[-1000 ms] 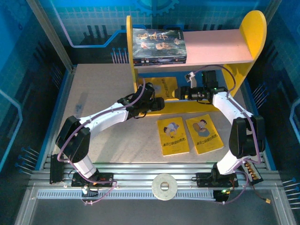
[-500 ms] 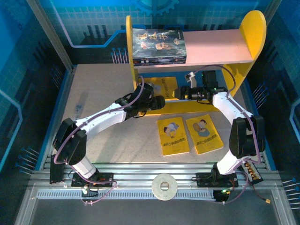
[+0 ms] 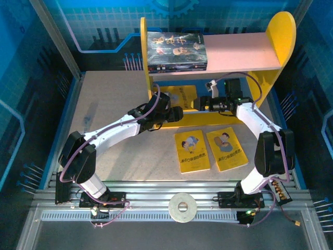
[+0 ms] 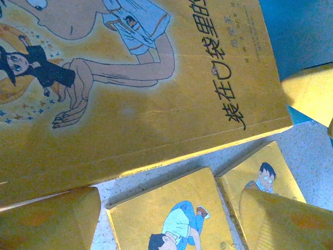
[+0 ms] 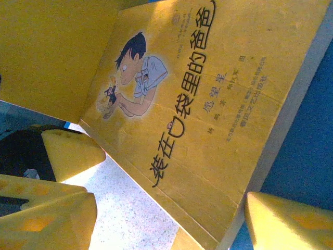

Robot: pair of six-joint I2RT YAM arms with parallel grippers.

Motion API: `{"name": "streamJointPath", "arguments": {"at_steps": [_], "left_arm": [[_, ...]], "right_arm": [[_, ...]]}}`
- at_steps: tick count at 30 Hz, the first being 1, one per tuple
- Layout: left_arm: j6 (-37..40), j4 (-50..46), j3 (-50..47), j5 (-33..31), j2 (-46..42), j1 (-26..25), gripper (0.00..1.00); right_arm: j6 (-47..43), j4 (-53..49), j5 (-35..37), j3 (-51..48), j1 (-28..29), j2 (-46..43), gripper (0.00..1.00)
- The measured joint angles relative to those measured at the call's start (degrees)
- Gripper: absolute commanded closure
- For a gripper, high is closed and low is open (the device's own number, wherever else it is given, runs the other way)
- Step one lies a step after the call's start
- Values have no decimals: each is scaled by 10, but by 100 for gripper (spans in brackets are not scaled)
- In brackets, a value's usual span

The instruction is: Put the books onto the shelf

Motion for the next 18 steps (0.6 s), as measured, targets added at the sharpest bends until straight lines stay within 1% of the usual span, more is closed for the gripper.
{"name": "streamJointPath", "arguments": {"at_steps": [18], "left_arm": [[0, 0, 0, -4, 0, 0, 28]], "right_arm": [[-2, -13, 5, -31, -4, -36, 24]]}}
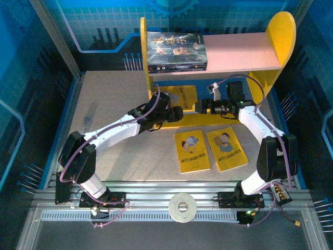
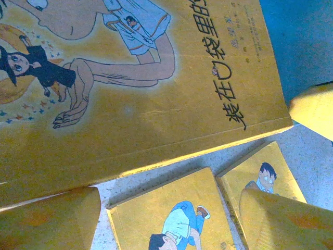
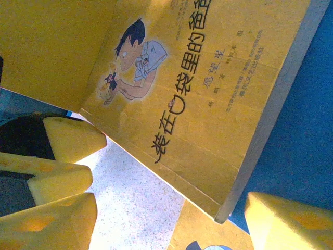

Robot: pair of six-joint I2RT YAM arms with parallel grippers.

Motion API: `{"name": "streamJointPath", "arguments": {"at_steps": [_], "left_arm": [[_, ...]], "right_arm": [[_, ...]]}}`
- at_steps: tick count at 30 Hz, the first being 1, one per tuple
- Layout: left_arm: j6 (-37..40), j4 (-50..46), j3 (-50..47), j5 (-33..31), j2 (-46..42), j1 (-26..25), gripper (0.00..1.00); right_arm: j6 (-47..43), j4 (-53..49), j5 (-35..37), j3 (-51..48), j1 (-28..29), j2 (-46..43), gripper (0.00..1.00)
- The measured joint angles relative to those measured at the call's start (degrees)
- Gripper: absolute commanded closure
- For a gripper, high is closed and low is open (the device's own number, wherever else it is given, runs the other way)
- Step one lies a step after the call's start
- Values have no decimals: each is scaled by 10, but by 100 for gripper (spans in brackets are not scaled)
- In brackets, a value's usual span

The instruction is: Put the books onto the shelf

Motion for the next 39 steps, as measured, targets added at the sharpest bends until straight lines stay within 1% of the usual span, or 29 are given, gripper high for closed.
{"name": "streamJointPath", "arguments": {"at_steps": [10, 20, 24, 29, 35, 39], "left_arm": [[2, 0, 0, -5, 0, 0, 28], [2, 0, 0, -4, 0, 0, 28], [7, -1, -5, -2, -14, 0, 28], [17, -9, -38, 1, -84, -9, 28], [16, -36, -106, -34, -217, -9, 28], [5, -74, -177, -57, -304, -9, 27]], "right_arm": [[0, -2, -1, -1, 12, -1, 24], [0, -2, -2, -1, 12, -1, 24], [1, -1, -1, -6, 9, -4, 24], [5, -4, 9, -47, -13, -52, 23], [3, -27, 44, -89, -20, -146, 22], [3, -36, 74, -146, -20, -203, 23]]}}
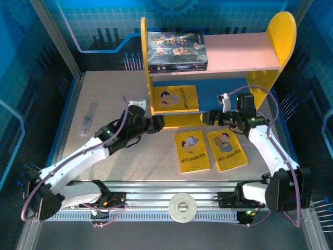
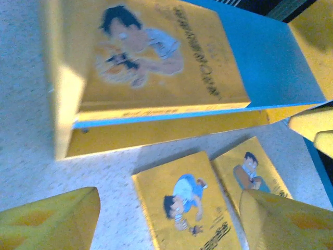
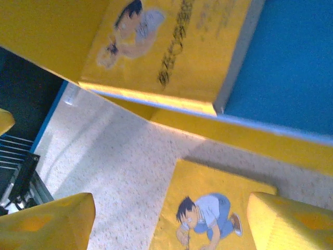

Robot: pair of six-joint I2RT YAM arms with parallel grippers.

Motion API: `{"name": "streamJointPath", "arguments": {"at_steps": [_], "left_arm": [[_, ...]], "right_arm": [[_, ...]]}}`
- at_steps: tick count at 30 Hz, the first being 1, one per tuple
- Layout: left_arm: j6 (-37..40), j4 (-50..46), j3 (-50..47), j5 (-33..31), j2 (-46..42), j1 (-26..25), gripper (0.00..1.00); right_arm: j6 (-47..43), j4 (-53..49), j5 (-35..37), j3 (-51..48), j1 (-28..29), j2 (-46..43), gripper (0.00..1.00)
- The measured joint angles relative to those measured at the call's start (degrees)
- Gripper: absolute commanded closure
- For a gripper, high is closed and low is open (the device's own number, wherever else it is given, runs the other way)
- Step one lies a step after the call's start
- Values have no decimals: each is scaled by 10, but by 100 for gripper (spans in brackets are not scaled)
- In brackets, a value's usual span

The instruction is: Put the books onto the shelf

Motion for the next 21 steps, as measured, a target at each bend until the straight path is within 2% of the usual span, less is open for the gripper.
{"name": "streamJointPath", "arguments": {"at_steps": [6, 10, 14, 21], "left_arm": [[-33, -64, -86, -18, -87, 0, 27], [-55, -75, -131, -14, -100, 0, 27], [-70, -68, -163, 2, -74, 0, 28], [-91, 5, -182, 57, 5, -13, 28]], "right_arm": [[19, -13, 43, -113, 2, -52, 25], [45, -15, 68, -174, 14, -74, 29], [73, -2, 81, -204, 40, -70, 32], [95, 20, 115, -208, 81, -22, 36]]}}
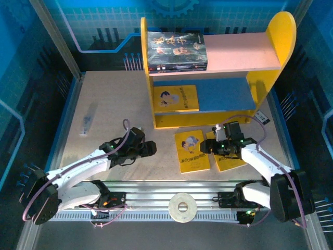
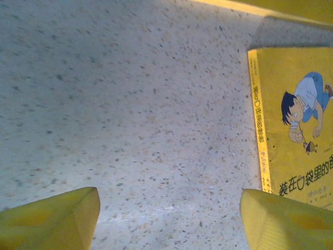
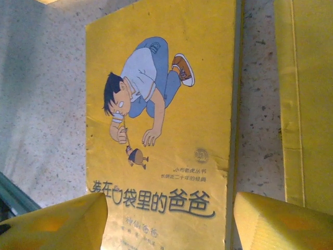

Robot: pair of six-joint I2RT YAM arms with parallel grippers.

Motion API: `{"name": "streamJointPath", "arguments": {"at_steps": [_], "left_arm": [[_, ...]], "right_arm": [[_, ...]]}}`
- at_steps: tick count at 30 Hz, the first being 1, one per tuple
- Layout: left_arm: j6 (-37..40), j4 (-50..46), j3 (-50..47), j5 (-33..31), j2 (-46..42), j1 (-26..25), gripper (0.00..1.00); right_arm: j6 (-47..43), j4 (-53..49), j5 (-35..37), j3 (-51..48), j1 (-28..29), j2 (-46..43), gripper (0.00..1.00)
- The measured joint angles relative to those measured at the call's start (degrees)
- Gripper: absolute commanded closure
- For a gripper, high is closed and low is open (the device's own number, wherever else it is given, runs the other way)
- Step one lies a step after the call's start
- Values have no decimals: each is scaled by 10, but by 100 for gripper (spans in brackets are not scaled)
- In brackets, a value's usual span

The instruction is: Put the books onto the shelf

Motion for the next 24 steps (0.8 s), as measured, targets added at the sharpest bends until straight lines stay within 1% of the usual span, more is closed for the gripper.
{"name": "streamJointPath", "arguments": {"at_steps": [5, 9, 18, 24], "left_arm": [[-14, 53, -2, 22, 48, -27, 28], [-24, 85, -2, 33, 80, -43, 28], [-36, 138, -2, 48, 142, -48, 28], [-36, 147, -2, 50, 165, -48, 28]], "right_arm": [[6, 0, 25, 1, 8, 16, 38], [8, -4, 45, 9, 28, 45, 38], [17, 6, 67, 37, 93, 95, 41], [27, 25, 63, 54, 141, 128, 42]]}}
